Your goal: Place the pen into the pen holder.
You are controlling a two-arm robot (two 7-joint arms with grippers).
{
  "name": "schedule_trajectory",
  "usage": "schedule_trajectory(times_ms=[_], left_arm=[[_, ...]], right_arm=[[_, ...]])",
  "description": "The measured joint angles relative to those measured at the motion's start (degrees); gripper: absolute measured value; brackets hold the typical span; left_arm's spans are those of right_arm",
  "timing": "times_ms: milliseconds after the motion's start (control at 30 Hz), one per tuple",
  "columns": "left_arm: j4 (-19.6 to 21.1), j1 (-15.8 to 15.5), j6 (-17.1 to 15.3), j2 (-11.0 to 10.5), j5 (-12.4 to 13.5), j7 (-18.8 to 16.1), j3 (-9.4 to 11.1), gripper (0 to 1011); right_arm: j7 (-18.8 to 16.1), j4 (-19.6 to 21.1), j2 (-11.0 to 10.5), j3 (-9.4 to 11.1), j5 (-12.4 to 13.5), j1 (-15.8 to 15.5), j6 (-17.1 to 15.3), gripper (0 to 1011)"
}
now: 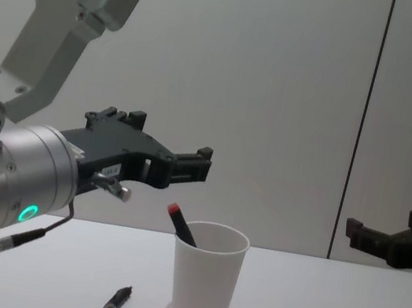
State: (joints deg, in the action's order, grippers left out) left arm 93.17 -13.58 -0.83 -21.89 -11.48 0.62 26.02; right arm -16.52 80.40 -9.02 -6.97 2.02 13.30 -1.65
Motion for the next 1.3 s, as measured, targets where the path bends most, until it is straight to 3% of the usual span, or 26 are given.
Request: schedule_trajectory(times_ms=[167,533,967,1300], left_arm=[[0.1,0.0,-0.8,0.0,0.0,0.0,0.0,1004],[1.7,0.1,-7.8,0.2,-0.6,-1.0,-0.4,1004],[3.1,0.5,-19.6,0.5,-4.9,-4.2,-1.5,1004],[1.9,0.6,-26.8,0.6,-8.5,-5.4,-2.6,1004]], right_arm=[[0.1,0.4,-0.2,0.1,-0.1,-0.3,-0.2,1001],[0.2,0.8,-0.3,0.1,-0.1,-0.6,-0.4,1001],[0.2,1.0,-0.4,0.2,-0.2,-0.8,-0.5,1001],[0.2,1.0,-0.4,0.2,-0.2,-0.8,-0.5,1001]])
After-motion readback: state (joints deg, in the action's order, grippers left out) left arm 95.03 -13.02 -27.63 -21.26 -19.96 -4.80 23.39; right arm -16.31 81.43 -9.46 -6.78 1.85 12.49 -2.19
